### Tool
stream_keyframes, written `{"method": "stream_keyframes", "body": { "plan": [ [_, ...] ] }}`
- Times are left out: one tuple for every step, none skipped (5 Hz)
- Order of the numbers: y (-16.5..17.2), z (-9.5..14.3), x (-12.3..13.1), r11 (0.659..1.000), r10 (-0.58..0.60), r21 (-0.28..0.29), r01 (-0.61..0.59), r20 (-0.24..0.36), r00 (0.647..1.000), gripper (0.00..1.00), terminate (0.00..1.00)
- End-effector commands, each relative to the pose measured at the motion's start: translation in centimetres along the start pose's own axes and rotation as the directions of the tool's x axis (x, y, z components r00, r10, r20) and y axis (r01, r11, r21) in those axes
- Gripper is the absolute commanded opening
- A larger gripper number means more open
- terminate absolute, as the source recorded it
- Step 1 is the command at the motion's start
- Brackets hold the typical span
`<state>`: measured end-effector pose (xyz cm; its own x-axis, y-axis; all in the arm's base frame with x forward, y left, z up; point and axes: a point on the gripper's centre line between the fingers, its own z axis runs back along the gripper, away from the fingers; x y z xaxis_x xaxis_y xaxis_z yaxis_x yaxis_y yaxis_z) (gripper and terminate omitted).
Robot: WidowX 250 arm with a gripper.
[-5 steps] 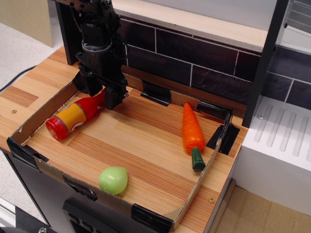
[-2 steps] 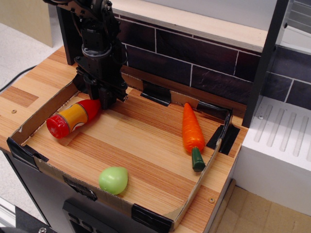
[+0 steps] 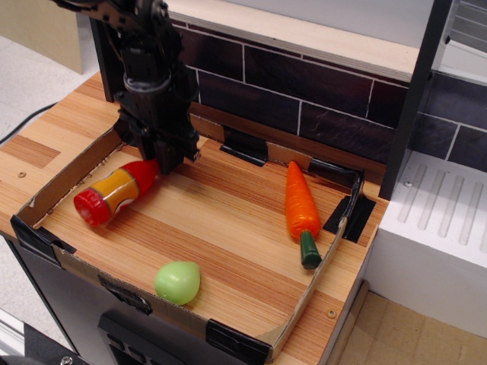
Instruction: Upright hot sauce bottle
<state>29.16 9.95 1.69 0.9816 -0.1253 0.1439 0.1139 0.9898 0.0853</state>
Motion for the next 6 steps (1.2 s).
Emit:
{"method": "stream_keyframes", "body": {
  "plan": [
    [-2.4, 7.6, 1.5, 0.99, 0.07, -0.141, -0.018, 0.372, 0.925, 0.0, 0.0],
    [-3.6, 9.7, 2.0, 0.972, 0.149, -0.236, -0.012, 0.57, 0.808, 0.0, 0.0],
    [-4.2, 10.2, 2.5, 0.98, 0.146, -0.197, 0.001, 0.726, 0.672, 0.0, 0.0],
    [-4.2, 9.7, 2.9, 0.985, 0.127, -0.171, 0.014, 0.779, 0.614, 0.0, 0.0],
    [-4.1, 8.9, 2.9, 0.993, 0.094, -0.121, 0.011, 0.818, 0.567, 0.0, 0.0],
    [-4.1, 8.4, 2.8, 0.997, 0.075, -0.077, -0.016, 0.882, 0.465, 0.0, 0.0]
  ]
}}
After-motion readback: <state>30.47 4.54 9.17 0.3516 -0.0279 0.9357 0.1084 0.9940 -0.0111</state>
